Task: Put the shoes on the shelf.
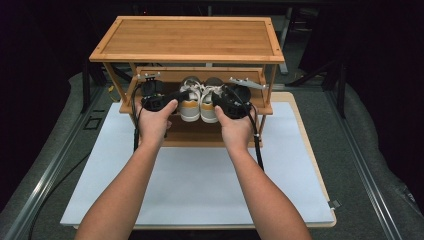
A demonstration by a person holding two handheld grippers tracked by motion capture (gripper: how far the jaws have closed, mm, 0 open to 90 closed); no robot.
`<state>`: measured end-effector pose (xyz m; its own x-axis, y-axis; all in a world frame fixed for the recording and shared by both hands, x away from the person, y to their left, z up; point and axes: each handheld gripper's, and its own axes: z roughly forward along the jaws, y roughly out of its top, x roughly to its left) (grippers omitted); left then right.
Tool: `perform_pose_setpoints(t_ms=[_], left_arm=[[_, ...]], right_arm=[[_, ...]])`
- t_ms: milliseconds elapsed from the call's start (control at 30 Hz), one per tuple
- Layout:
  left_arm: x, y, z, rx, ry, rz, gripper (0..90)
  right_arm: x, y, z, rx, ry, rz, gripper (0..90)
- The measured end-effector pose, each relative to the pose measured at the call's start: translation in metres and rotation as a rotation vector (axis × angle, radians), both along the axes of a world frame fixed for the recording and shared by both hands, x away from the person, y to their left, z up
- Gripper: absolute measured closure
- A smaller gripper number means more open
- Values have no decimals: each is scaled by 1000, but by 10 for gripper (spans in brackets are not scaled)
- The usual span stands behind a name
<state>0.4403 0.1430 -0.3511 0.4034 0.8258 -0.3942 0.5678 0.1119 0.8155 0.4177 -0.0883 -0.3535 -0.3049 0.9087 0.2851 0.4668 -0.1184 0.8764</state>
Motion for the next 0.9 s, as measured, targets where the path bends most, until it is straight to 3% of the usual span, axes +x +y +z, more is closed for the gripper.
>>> perform_pose_setpoints(t_ms=[467,500,600,667,800,900], left_arm=[[15,-1,4,-15,70,16,552],[16,1,4,-17,91,7,543],[15,3,5,-42,95,-6,478],[14,2,9,-36,81,-7,467],[11,3,12,-29,71,-9,468],[8,5,12,-21,52,-17,468]], right_arm=[[15,3,10,-53,26,-2,595],[15,2,10,-62,33,2,586],[15,1,10,-54,39,-1,575],[15,0,10,-37,35,0,545],[11,1,13,-67,29,7,543],[9,0,13,-62,15,5,534]])
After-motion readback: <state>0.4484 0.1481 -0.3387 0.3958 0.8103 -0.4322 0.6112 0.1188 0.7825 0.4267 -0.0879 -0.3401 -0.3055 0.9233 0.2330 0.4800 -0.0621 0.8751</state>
